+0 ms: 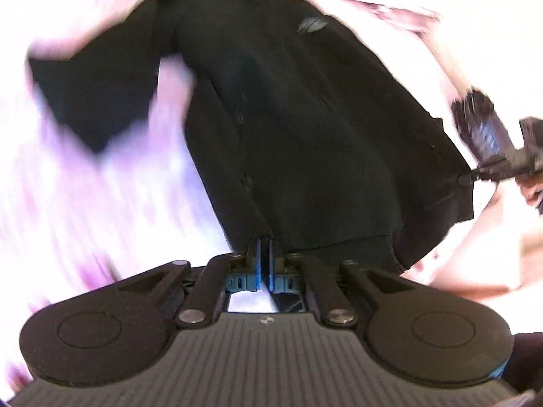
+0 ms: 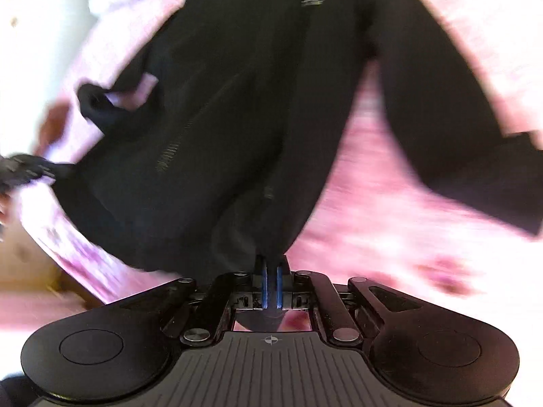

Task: Fold clothes
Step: 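Lift and spread the jacket flat on the bed with both grippers, then open both grippers and release the jacket laid flat, then grasp a jacket sleeve with the left gripper, then open the left gripper, laying the sleeve straight, and withdraw both grippers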

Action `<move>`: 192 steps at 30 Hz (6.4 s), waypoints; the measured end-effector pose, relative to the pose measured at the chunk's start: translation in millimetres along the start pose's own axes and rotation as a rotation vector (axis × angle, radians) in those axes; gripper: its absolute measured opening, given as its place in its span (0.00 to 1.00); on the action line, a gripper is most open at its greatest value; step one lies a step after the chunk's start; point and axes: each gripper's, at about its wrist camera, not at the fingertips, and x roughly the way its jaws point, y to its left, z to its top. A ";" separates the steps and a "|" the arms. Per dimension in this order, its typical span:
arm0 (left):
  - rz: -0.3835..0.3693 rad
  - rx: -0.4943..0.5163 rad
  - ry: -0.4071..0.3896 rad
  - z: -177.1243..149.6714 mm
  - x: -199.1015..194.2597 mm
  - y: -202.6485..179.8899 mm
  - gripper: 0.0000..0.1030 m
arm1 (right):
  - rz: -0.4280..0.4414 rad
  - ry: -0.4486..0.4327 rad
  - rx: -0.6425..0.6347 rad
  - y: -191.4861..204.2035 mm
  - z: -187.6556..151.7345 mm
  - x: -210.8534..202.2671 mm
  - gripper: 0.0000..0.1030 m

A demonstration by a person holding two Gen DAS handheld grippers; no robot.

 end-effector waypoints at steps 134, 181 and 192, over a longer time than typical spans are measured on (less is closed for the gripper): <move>-0.053 -0.258 -0.416 57.1 -97.7 232.0 0.08 | 0.131 -0.216 -0.327 323.2 240.5 239.6 0.48; 0.616 -0.368 -0.446 97.3 -200.7 313.5 0.31 | -0.152 -0.323 -0.023 208.6 154.2 94.4 0.48; 0.407 -0.244 -0.251 40.8 -97.5 176.6 0.37 | -0.275 -0.323 0.134 146.1 81.6 33.8 0.48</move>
